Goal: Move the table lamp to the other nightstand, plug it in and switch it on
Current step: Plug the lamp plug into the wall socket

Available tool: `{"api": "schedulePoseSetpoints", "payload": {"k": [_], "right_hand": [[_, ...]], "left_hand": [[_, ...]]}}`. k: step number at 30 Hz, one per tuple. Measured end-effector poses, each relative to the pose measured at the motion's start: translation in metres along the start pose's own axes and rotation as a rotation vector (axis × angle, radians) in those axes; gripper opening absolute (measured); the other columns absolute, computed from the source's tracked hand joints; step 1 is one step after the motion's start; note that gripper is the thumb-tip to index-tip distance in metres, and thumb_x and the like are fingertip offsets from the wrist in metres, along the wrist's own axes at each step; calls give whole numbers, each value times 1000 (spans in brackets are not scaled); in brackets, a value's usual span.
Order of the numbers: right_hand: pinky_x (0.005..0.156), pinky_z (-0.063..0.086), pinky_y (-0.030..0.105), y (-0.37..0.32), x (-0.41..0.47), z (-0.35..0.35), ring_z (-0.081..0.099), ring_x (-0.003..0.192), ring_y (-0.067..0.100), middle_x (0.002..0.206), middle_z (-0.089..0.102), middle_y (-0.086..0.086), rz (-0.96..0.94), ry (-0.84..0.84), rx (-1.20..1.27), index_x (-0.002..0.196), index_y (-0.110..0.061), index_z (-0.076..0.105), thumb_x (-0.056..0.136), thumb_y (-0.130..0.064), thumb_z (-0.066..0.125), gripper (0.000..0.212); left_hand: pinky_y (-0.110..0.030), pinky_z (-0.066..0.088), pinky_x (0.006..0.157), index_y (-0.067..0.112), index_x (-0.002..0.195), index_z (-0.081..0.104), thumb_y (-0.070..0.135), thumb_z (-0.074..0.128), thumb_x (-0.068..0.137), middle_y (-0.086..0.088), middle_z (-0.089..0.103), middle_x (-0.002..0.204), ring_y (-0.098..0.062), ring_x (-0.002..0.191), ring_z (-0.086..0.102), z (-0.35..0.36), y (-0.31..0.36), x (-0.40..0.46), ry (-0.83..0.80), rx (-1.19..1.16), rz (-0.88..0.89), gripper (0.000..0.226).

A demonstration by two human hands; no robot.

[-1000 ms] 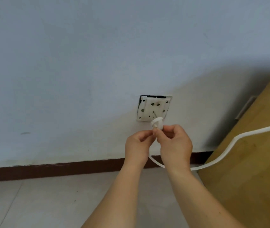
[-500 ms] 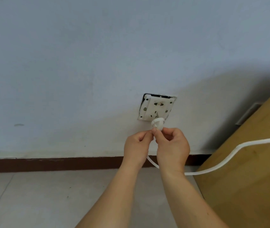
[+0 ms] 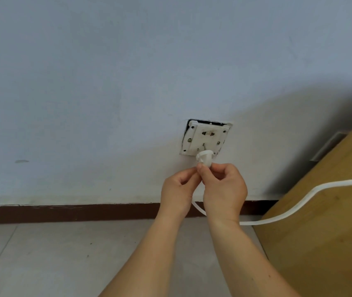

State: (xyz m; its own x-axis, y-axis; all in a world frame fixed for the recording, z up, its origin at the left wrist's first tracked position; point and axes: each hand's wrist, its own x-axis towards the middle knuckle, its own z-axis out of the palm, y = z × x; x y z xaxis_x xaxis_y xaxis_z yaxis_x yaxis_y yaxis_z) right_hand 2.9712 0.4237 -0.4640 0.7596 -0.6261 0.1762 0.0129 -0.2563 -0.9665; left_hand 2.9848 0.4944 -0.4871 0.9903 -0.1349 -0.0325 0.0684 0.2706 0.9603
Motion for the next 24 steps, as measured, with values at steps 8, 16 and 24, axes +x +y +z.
{"api": "schedulePoseSetpoints", "payload": {"k": [8, 16, 24], "right_hand": [[56, 42, 5, -2, 2, 2, 57, 61, -10, 64, 60, -11, -69, -2, -104, 69, -24, 56, 77, -24, 74, 19], [61, 44, 36, -3, -1, 1, 54, 74, 18, 77, 55, -5, -239, -102, -554, 85, -20, 46, 90, -42, 47, 23], [60, 31, 33, -10, 3, -1, 53, 85, 22, 91, 56, 1, -373, -150, -918, 93, -16, 48, 95, -43, 29, 33]], "left_hand": [[-3, 45, 61, 27, 86, 74, 28, 62, 83, 19, 75, 78, 6, 80, 67, -2, 0, 3, 18, -1, 57, 12], [-6, 47, 61, 31, 81, 74, 29, 60, 83, 17, 75, 75, 4, 76, 67, -1, -2, 4, 25, 21, 77, 14], [-10, 44, 49, 24, 76, 75, 32, 61, 83, 13, 71, 59, 4, 57, 62, -2, -3, 6, 25, -7, 72, 18]]}}
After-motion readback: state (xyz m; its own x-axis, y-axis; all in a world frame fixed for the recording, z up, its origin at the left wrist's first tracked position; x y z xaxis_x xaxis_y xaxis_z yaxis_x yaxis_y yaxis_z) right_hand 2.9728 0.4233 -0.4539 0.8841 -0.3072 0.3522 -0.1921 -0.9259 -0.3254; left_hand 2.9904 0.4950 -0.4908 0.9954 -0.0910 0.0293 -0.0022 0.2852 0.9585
